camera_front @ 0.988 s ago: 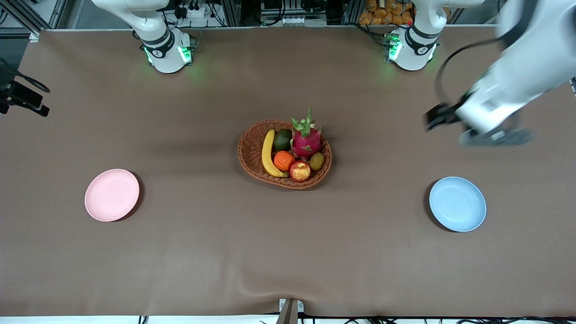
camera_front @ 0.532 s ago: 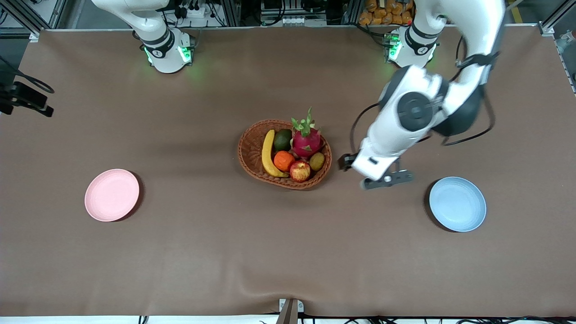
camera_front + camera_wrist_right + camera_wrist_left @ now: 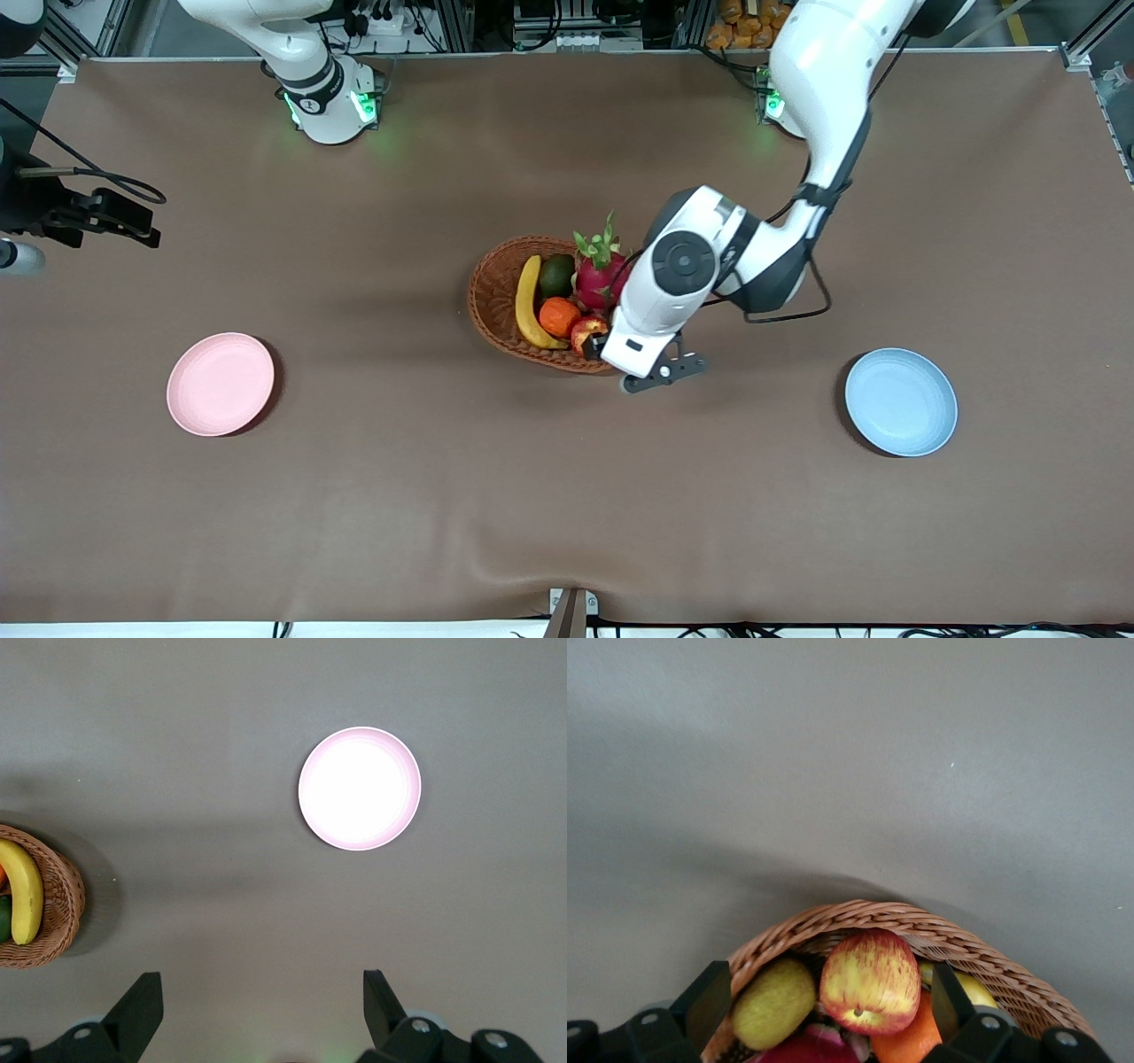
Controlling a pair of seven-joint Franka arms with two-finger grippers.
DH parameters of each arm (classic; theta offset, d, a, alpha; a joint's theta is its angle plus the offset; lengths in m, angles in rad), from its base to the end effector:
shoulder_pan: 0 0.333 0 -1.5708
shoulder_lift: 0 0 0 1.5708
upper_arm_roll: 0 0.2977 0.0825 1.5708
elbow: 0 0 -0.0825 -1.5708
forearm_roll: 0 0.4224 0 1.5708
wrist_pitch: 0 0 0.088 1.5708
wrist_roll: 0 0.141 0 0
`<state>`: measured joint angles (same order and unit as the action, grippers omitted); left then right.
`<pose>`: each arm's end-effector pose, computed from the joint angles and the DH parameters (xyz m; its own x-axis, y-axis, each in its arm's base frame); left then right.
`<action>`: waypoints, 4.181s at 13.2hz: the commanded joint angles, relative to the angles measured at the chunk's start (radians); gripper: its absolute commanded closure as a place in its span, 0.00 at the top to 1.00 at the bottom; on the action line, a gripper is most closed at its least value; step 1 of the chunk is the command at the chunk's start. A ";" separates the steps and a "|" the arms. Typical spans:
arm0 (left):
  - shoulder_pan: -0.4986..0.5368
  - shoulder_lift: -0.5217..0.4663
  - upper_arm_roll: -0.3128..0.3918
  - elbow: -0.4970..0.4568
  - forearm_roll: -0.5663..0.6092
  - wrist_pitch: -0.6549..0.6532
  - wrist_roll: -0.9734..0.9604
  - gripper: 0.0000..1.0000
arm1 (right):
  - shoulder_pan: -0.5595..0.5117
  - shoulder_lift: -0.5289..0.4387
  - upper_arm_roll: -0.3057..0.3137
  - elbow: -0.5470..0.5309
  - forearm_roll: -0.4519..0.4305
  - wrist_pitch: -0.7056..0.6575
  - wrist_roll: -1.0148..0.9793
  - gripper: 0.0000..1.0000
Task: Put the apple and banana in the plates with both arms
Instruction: 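Reach the left gripper over the basket toward the red apple, then lower the left gripper and close it on the red apple, then carry the apple to the blue plate while the right gripper reaches the basket, then release the apple on the blue plate while the right gripper lowers to the banana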
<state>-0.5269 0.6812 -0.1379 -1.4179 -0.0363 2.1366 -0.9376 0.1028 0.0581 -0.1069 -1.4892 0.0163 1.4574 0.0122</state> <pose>0.5990 -0.4543 0.2372 0.9467 0.3141 -0.0713 0.3201 -0.9419 0.1020 0.5949 0.0016 0.5697 0.9959 -0.0148 -0.0896 -0.0157 -0.9998 -0.0090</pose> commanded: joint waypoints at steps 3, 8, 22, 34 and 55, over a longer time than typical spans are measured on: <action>-0.051 0.050 0.009 0.031 -0.014 0.048 -0.023 1.00 | 0.032 0.049 -0.002 0.013 0.037 0.012 0.011 1.00; -0.074 0.083 0.009 0.027 -0.002 0.052 -0.007 1.00 | 0.057 0.086 -0.004 0.014 0.082 0.067 0.011 1.00; -0.094 0.112 0.009 0.028 -0.005 0.048 -0.012 0.00 | 0.057 0.100 -0.004 0.015 0.083 0.086 0.009 1.00; 0.350 -0.216 0.012 -0.034 0.054 -0.457 0.428 0.00 | 0.239 0.213 -0.004 0.010 0.073 0.135 0.009 1.00; 0.752 -0.109 0.014 -0.151 0.148 -0.046 1.173 1.00 | 0.621 0.477 -0.004 -0.310 0.383 0.791 0.505 1.00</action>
<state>0.1858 0.6357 -0.1142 -1.5586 0.0931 2.0973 0.1450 0.6916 0.5179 -0.0986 -1.8004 0.3745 2.2328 0.4956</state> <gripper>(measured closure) 0.000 0.000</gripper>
